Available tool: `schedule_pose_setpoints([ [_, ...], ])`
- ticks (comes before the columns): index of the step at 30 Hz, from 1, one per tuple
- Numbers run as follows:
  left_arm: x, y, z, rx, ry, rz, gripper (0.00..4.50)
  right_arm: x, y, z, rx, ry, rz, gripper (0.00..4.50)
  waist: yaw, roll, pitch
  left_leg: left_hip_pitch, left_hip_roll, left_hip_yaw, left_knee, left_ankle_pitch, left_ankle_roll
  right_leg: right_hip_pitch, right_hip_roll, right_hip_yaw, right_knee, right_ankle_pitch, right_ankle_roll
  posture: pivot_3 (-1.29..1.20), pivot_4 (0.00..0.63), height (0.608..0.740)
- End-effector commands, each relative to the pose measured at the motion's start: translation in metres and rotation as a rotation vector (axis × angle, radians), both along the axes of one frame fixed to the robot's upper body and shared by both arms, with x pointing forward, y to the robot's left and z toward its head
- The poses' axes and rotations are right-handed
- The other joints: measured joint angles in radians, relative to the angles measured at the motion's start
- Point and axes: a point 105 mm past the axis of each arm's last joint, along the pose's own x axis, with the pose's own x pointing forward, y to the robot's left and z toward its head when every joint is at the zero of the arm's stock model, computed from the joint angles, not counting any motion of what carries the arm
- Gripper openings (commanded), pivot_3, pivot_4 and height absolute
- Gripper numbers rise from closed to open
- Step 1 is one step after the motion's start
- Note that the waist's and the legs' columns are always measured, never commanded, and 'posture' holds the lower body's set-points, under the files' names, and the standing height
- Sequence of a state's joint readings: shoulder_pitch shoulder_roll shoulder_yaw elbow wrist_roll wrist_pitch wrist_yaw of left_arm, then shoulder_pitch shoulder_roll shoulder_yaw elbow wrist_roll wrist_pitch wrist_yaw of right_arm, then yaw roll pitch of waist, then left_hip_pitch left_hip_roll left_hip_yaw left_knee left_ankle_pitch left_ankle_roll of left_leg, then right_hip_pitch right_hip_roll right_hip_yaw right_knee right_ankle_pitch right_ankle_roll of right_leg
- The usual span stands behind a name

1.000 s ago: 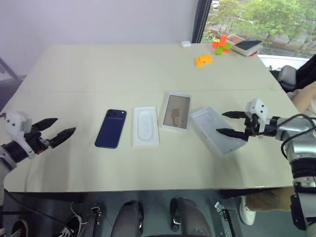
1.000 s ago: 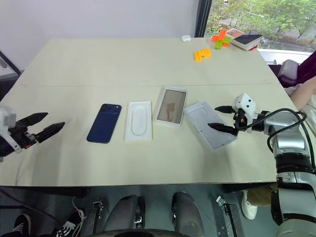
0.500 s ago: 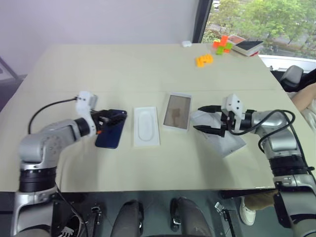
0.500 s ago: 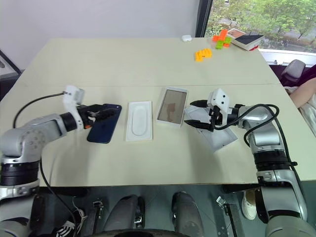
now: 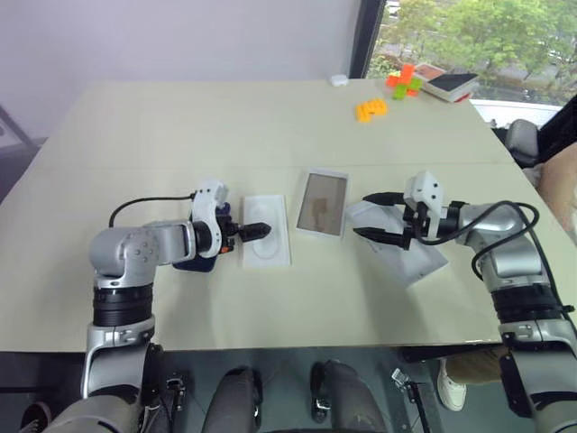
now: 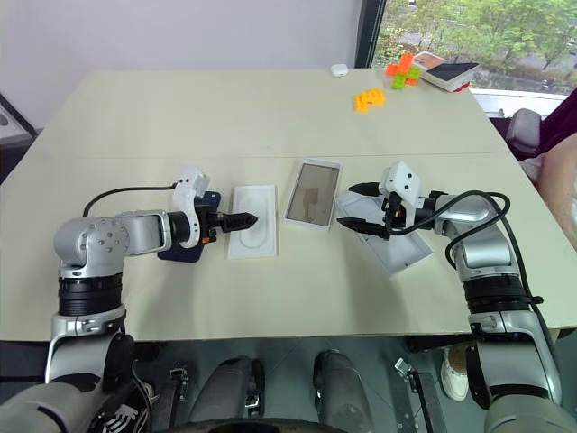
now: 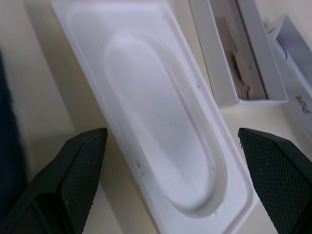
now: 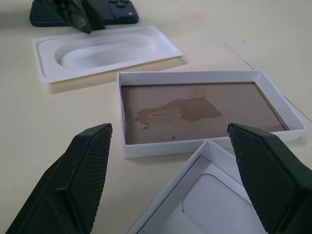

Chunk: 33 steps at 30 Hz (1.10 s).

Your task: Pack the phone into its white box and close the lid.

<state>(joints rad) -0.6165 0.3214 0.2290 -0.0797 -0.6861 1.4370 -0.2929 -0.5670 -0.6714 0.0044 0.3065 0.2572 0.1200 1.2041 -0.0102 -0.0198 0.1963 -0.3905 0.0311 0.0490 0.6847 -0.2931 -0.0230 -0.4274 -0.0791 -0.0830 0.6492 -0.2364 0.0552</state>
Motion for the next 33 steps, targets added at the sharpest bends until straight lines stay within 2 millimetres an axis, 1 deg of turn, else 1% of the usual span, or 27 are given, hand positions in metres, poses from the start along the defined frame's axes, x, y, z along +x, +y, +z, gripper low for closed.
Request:
schedule_pose_setpoints([
  [1, -0.001, 0.001, 0.002, -0.002, 0.024, 0.018, 4.5, 0.001, 0.002, 0.013, 0.006, -0.065, 0.009, 3.95, 0.0, 0.0, 0.0, 0.0, 0.0, 0.0, 0.0, 0.0, 0.0, 0.0, 0.0, 0.0, 0.0, 0.0, 0.0, 0.0, 0.15, 0.74],
  [6, -0.001, -0.006, 0.001, -0.079, 0.06, 0.035, 4.5, 0.002, 0.003, 0.015, 0.004, -0.075, 0.011, 3.95, 0.0, 0.0, 0.0, 0.0, 0.0, 0.0, 0.0, 0.001, -0.002, 0.0, 0.0, 0.0, 0.0, 0.0, 0.0, 0.0, 0.15, 0.74],
  [11, 0.005, -0.005, -0.003, -0.126, 0.086, 0.099, 4.5, 0.002, 0.005, 0.015, -0.003, -0.087, 0.012, 3.95, 0.004, 0.0, 0.0, 0.0, -0.001, 0.0, 0.0, 0.001, -0.002, 0.001, 0.0, 0.0, 0.0, 0.0, 0.0, 0.0, 0.15, 0.74],
  [16, 0.004, -0.008, -0.008, -0.179, 0.12, 0.129, 4.5, 0.002, 0.005, 0.016, -0.012, -0.096, 0.012, 3.95, 0.004, 0.0, 0.0, 0.001, -0.001, -0.001, 0.0, 0.001, -0.002, 0.001, 0.0, 0.0, 0.0, 0.0, 0.0, 0.0, 0.15, 0.74],
  [18, 0.004, -0.007, -0.013, -0.184, 0.134, 0.148, 4.0, 0.002, 0.005, 0.016, -0.013, -0.098, 0.011, 4.01, 0.003, 0.0, 0.0, 0.001, -0.001, -0.001, 0.0, 0.001, -0.001, 0.001, 0.0, 0.0, 0.0, 0.0, 0.0, 0.0, 0.15, 0.74],
  [19, 0.004, -0.005, -0.015, -0.181, 0.14, 0.154, 3.66, 0.002, 0.005, 0.016, -0.014, -0.099, 0.011, 4.01, 0.002, 0.0, 0.0, 0.001, -0.001, -0.001, 0.0, 0.001, -0.001, 0.001, 0.0, 0.0, 0.0, 0.0, 0.0, 0.0, 0.15, 0.74],
  [21, 0.003, -0.005, -0.015, -0.205, 0.155, 0.157, 2.76, 0.002, 0.005, 0.017, -0.015, -0.101, 0.01, 4.01, 0.001, 0.0, 0.0, 0.001, -0.001, -0.001, 0.0, 0.001, -0.002, 0.001, 0.0, 0.0, 0.0, 0.0, 0.0, 0.0, 0.15, 0.74],
  [25, 0.002, -0.002, -0.016, -0.252, 0.183, 0.178, 0.82, 0.002, 0.004, 0.017, -0.016, -0.105, 0.01, 4.01, 0.002, 0.0, 0.0, 0.001, -0.001, -0.001, 0.0, 0.002, -0.002, 0.001, 0.0, 0.0, 0.0, 0.0, 0.0, 0.0, 0.15, 0.74],
  [27, 0.003, 0.0, -0.015, -0.295, 0.197, 0.189, 0.02, 0.002, 0.005, 0.019, -0.016, -0.108, 0.011, 4.01, 0.002, 0.0, 0.0, 0.0, -0.001, -0.001, 0.0, 0.002, -0.002, 0.001, 0.0, 0.0, 0.0, 0.0, 0.0, 0.0, 0.15, 0.74],
  [30, 0.004, 0.003, -0.012, -0.371, 0.216, 0.206, 0.02, 0.002, 0.006, 0.021, -0.013, -0.113, 0.012, 4.01, 0.0, 0.0, 0.0, 0.001, -0.001, -0.001, 0.0, 0.001, -0.001, 0.001, 0.0, 0.0, 0.0, 0.0, 0.0, 0.0, 0.15, 0.74],
  [33, 0.005, 0.015, -0.011, -0.404, 0.219, 0.235, 0.02, 0.002, 0.005, 0.019, -0.016, -0.11, 0.009, 4.01, -0.002, 0.0, 0.0, 0.001, -0.001, -0.001, 0.0, 0.001, -0.001, 0.001, 0.0, 0.0, 0.0, 0.0, 0.0, 0.0, 0.15, 0.74],
])
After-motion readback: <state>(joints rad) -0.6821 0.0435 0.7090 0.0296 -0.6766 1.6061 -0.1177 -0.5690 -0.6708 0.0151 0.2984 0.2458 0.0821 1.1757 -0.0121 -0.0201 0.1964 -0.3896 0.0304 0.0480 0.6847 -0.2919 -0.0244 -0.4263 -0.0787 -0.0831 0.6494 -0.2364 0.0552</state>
